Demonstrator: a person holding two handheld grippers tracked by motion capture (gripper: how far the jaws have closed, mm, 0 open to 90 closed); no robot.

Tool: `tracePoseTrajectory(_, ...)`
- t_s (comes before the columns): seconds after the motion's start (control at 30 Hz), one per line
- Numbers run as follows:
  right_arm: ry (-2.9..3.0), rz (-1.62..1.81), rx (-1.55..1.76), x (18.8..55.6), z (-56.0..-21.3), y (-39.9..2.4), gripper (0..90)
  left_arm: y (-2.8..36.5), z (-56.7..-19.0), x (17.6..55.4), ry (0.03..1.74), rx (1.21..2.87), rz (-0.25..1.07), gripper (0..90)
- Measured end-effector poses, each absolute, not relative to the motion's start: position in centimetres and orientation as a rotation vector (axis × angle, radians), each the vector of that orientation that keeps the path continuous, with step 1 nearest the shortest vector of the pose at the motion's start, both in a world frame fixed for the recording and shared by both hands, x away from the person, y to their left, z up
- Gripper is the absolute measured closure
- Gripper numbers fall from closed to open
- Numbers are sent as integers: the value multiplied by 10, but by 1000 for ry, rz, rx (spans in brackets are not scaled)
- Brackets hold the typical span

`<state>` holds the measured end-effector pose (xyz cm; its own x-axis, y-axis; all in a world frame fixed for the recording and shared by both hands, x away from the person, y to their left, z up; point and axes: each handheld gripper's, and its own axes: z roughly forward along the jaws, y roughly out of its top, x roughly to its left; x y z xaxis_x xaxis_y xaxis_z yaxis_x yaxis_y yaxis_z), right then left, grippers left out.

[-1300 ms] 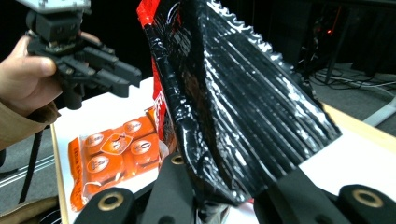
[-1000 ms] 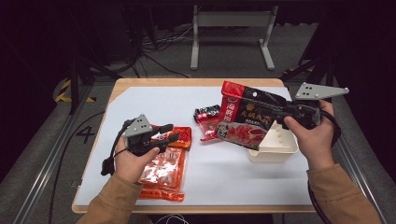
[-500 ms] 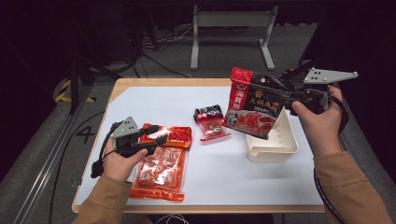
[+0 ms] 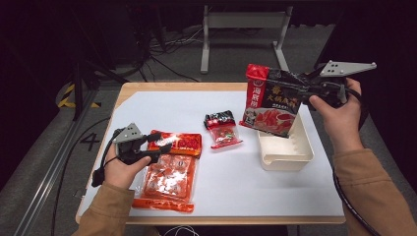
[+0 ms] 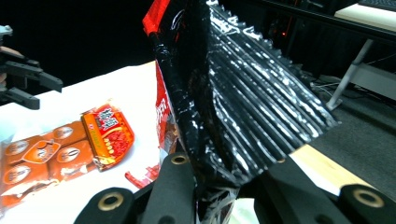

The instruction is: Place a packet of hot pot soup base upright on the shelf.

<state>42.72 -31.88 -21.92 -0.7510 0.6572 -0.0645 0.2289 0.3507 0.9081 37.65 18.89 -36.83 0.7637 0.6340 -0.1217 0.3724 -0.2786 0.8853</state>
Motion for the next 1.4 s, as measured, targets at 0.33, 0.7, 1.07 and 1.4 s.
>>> tracePoseTrajectory(0.33,2193,1360,712,445,-211,-330,814,202,-373,374,810,1887,307,377)
tracePoseTrajectory(0.7,2192,1350,662,459,-204,-342,814,217,-377,360,869,1875,325,372)
tracePoseTrajectory(1.07,2204,1359,594,472,-206,-352,814,228,-380,350,914,1858,342,369)
tracePoseTrajectory(1.4,2212,1372,584,491,-214,-369,814,237,-382,344,945,1844,353,369)
